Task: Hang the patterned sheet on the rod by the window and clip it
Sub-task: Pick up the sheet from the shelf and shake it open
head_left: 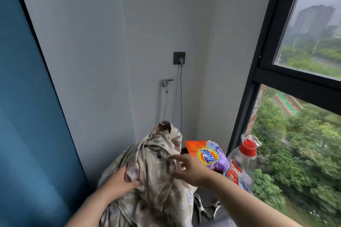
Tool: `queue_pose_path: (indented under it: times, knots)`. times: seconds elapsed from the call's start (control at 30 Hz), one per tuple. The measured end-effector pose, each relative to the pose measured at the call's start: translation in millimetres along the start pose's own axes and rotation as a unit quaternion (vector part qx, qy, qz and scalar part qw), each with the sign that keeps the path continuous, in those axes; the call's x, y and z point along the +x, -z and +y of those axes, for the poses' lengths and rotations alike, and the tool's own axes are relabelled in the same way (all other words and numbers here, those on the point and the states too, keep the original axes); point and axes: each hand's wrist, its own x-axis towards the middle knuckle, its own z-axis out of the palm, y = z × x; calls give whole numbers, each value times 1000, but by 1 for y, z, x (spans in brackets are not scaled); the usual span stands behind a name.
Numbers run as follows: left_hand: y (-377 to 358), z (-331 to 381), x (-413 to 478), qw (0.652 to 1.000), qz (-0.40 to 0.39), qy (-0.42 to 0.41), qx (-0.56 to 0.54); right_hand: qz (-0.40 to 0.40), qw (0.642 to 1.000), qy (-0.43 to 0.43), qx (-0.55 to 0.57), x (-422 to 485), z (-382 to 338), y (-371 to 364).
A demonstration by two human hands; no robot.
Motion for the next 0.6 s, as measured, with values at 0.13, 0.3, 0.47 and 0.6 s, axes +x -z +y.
queue_pose_path:
  times: [0.13, 0.3, 0.47, 0.6]
  knots:
    - [-13, -9, 17, 993, 59, -36, -96, -20, 999, -21, -19, 31, 0, -39]
    - [-6, -15, 25, 980, 89, -78, -162, 69, 996, 9, 47, 52, -13, -50]
    - [14, -4, 27, 960, 119, -105, -232, 149, 981, 98, 81, 74, -47, 3]
    - [51, 32, 38, 911, 187, -114, -350, 175, 969, 149, 91, 83, -64, 37]
